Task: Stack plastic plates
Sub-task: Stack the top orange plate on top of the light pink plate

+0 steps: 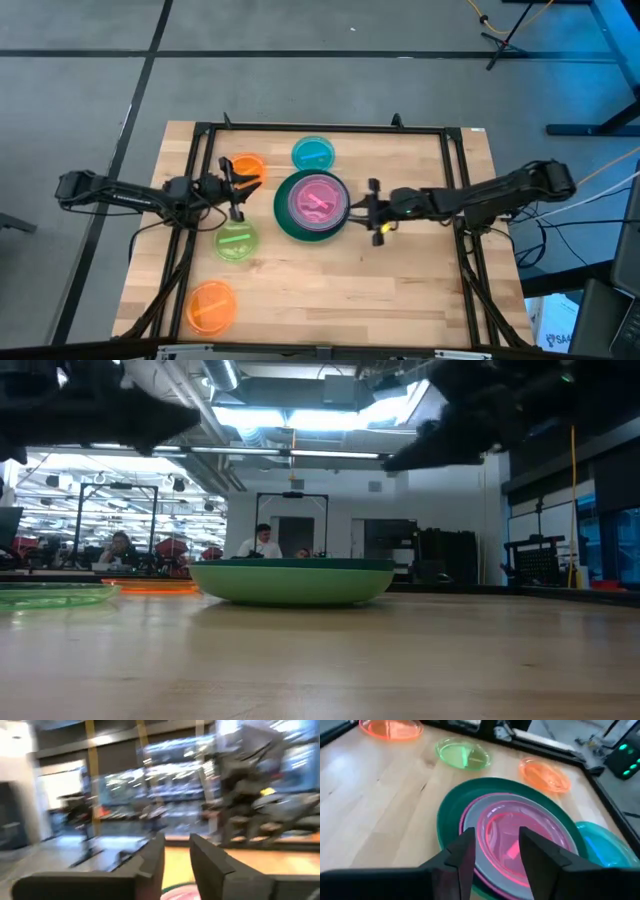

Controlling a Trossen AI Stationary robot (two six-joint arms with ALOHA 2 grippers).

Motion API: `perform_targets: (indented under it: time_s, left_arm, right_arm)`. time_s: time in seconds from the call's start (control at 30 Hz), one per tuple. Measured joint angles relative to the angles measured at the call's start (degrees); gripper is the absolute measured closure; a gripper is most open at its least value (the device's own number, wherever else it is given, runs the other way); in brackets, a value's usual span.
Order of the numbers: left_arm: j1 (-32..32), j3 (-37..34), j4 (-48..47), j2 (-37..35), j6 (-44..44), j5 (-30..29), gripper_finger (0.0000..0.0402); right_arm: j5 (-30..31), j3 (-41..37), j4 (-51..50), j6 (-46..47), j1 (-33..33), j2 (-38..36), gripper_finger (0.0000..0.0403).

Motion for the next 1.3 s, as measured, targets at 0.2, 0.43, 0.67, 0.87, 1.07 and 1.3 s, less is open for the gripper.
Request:
perform_targets:
  time_s: [0.2,0.43,0.67,0.87,1.07,1.3]
  left_arm:
    - [0.00,6.05,-14.56,4.75,0.36,-11.44,0.0275]
    - [0.00,19.43,-40.22,11.20,-12.44,-16.39,0.0281]
    - [-0.04,31.25,-75.02,18.40,-32.27,-8.39,0.0284]
    - [0.00,33.02,-84.22,22.84,-36.34,-7.70,0.0285]
    - [0.19,31.18,-84.15,28.87,-33.56,-13.90,0.0285]
    - [2.98,29.68,-83.47,35.20,-32.09,-15.05,0.0285]
  right_arm:
    - [3.56,-13.98,18.07,4.58,0.01,-6.67,0.0259]
    - [6.52,-19.25,32.21,0.34,-1.87,-11.50,0.0259]
    - [-1.50,-18.18,32.74,-2.64,-9.33,-20.09,0.0259]
    - [-6.16,-18.18,30.10,-0.79,-11.26,-21.45,0.0259]
    - [-5.71,-18.23,29.56,-0.30,-11.26,-20.77,0.0259]
    - [-2.48,-18.18,32.83,-1.77,-11.23,-23.73,0.0259]
